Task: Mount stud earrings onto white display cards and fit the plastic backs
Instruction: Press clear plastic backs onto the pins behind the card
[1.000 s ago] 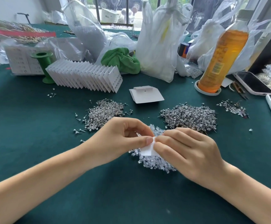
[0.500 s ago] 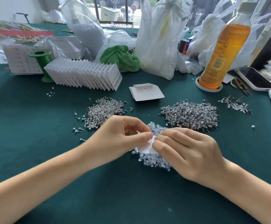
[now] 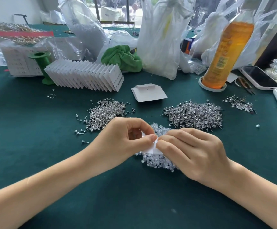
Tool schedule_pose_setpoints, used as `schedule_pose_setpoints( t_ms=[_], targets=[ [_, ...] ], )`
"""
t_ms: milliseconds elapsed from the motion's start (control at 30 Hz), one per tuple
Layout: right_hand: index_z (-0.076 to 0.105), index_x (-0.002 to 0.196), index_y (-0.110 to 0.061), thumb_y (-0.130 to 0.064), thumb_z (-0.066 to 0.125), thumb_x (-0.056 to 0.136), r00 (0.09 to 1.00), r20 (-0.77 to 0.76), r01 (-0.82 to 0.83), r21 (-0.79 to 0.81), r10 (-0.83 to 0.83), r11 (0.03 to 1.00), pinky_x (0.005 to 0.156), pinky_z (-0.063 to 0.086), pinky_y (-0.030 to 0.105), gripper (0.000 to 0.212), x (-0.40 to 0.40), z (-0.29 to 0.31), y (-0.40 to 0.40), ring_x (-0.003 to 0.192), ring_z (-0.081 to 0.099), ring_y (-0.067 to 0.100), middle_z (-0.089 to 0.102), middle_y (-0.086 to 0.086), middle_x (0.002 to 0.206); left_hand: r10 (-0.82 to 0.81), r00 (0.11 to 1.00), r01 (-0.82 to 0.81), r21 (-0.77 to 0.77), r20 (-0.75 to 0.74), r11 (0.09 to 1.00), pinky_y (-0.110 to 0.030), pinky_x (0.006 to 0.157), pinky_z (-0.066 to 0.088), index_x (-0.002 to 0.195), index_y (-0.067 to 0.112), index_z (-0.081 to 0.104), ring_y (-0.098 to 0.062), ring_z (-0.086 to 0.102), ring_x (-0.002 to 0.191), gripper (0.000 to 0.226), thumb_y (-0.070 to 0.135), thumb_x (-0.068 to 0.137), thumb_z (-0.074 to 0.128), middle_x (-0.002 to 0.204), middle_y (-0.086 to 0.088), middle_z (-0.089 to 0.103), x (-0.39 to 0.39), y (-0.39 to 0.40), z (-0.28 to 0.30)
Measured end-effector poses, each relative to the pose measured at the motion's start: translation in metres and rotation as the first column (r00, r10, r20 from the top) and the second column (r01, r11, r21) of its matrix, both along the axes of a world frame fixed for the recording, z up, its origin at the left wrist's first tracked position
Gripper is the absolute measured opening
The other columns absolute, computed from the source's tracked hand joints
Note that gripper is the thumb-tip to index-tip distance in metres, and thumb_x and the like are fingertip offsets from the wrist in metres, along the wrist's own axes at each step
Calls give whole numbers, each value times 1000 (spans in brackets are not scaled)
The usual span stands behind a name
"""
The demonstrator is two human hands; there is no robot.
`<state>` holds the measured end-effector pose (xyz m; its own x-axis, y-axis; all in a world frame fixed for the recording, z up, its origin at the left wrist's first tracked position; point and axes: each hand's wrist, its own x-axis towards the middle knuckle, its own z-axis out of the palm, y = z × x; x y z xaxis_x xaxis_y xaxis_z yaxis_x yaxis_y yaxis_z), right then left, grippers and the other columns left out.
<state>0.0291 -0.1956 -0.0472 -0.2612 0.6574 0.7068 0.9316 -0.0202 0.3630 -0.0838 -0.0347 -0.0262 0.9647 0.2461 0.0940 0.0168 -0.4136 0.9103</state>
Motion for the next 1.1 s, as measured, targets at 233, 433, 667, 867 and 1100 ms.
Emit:
schedule_pose_setpoints(
  t_ms=[233, 433, 667, 867, 1100],
  targets=[
    [73, 77, -9, -10, 61, 90, 1000, 22, 15, 5, -15, 1000, 57, 54, 28, 18, 0, 0, -1, 64, 66, 20, 67, 0, 71, -13, 1000, 13, 31, 24, 999, -48, 56, 45, 79, 21, 69, -25, 47, 55, 10, 30, 77, 67, 66, -19, 59, -1, -1, -1],
    [74, 76, -11, -11, 62, 88, 996, 90, 25, 39, -28, 999, 59, 54, 28, 17, 0, -1, -1, 64, 66, 19, 67, -2, 71, -69, 997, 67, 76, 28, 995, -41, 52, 40, 79, 21, 69, -22, 45, 55, 6, 25, 82, 69, 60, -10, 57, -3, 4, 2],
    [72, 74, -13, -11, 61, 89, 994, 112, 14, 49, -19, 999, 62, 55, 28, 18, -1, -1, -1, 67, 67, 18, 67, -2, 71, -117, 993, 112, 115, 31, 987, -43, 54, 42, 78, 20, 70, -34, 48, 60, 9, 29, 77, 69, 67, -14, 62, -2, 7, 8],
    [72, 71, -16, -12, 58, 90, 988, 156, -8, 29, 4, 1000, 59, 54, 25, 24, -3, 1, 0, 69, 67, 16, 68, -2, 71, -122, 988, 127, 49, -91, 991, -25, 45, 26, 72, 20, 73, -14, 33, 49, 7, 27, 72, 71, 50, 2, 44, 1, 13, 11],
    [71, 69, -12, -5, 68, 85, 998, 30, 53, 56, -55, 997, 56, 52, 27, 18, 2, 14, 2, 69, 68, 18, 70, -2, 74, -2, 999, 3, -30, 35, 1000, -32, 59, 38, 88, 24, 74, -22, 49, 63, 17, 12, 87, 63, 67, 10, 64, 2, 16, 18]
  ],
)
